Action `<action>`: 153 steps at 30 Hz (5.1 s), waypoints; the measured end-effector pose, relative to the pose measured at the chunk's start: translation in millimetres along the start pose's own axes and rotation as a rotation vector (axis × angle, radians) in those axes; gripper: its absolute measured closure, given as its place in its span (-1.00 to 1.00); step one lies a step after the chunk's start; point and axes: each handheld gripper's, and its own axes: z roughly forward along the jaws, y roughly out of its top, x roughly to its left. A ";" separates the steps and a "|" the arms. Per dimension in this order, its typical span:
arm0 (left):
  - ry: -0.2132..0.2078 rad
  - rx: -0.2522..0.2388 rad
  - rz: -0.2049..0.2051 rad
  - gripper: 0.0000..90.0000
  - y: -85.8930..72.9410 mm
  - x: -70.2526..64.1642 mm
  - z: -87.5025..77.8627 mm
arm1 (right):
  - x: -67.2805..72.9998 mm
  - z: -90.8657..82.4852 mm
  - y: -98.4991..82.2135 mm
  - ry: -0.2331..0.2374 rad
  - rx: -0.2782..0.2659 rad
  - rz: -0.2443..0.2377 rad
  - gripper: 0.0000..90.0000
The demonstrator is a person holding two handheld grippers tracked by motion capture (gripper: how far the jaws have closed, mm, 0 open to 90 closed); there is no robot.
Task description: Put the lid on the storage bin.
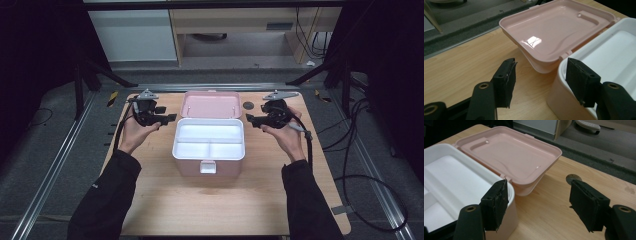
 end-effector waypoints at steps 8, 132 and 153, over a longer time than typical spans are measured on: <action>0.003 -0.012 -0.005 -0.13 18.2 3.2 11.6 | -8.2 21.2 13.7 -0.001 -0.019 0.027 -0.29; -0.029 -0.101 0.127 0.56 5.4 -52.6 -46.2 | 49.8 -29.0 19.3 0.013 -0.080 -0.088 0.40; -0.037 -0.069 0.153 0.56 -32.5 -67.4 -57.3 | 55.9 -49.8 -22.3 0.064 -0.057 -0.118 0.47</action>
